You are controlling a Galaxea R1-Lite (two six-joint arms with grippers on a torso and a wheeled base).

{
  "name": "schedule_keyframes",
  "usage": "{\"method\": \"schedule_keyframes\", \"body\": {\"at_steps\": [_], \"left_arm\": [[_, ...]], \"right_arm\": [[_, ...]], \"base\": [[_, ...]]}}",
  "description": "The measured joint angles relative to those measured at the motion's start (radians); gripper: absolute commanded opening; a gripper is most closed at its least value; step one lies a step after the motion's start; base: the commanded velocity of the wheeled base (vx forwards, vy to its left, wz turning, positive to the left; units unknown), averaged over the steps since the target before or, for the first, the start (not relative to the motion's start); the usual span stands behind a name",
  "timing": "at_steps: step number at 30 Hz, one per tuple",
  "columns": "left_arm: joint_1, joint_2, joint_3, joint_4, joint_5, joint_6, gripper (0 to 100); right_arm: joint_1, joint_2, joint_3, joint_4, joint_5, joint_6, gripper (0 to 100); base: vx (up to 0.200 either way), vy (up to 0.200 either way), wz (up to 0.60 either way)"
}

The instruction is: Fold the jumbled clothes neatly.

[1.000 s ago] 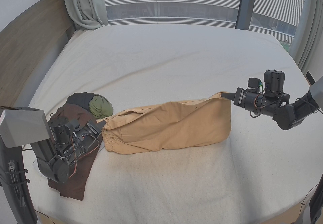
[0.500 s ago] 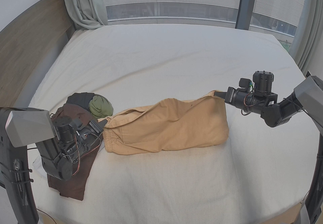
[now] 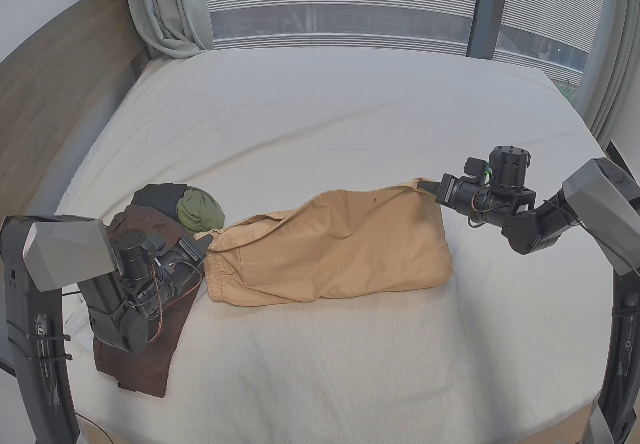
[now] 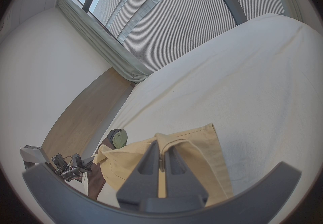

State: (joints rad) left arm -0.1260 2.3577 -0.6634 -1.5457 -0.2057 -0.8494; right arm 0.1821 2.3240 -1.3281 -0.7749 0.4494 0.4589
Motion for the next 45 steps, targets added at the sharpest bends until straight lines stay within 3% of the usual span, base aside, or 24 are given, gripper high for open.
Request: {"method": "schedule_keyframes", "body": {"at_steps": [25, 26, 27, 28, 39, 45], "left_arm": [[0.033, 0.071, -0.080, 0.000, 0.001, 0.005, 0], [0.033, 0.073, -0.083, 0.000, 0.001, 0.005, 100], [0.033, 0.075, -0.084, 0.000, 0.001, 0.005, 100], [0.033, 0.077, -0.087, -0.001, 0.001, 0.005, 100], [0.034, 0.077, -0.102, -0.002, 0.041, 0.009, 100], [0.034, 0.070, -0.100, -0.002, 0.051, 0.011, 100]], "right_arm": [[-0.007, 0.131, -0.116, -0.060, -0.002, 0.000, 0], [-0.007, 0.135, -0.117, -0.060, -0.002, 0.000, 0], [-0.008, 0.137, -0.118, -0.060, -0.002, 0.000, 0], [-0.008, 0.139, -0.119, -0.061, -0.002, 0.000, 100], [-0.005, 0.157, -0.128, -0.136, -0.048, 0.000, 100], [-0.008, 0.134, -0.048, -0.164, -0.051, 0.014, 100]], "base": [[0.000, 0.000, 0.00], [0.000, 0.000, 0.00], [0.000, 0.000, 0.00], [0.000, 0.000, 0.00], [0.000, 0.000, 0.00], [0.000, 0.000, 0.00]]}}
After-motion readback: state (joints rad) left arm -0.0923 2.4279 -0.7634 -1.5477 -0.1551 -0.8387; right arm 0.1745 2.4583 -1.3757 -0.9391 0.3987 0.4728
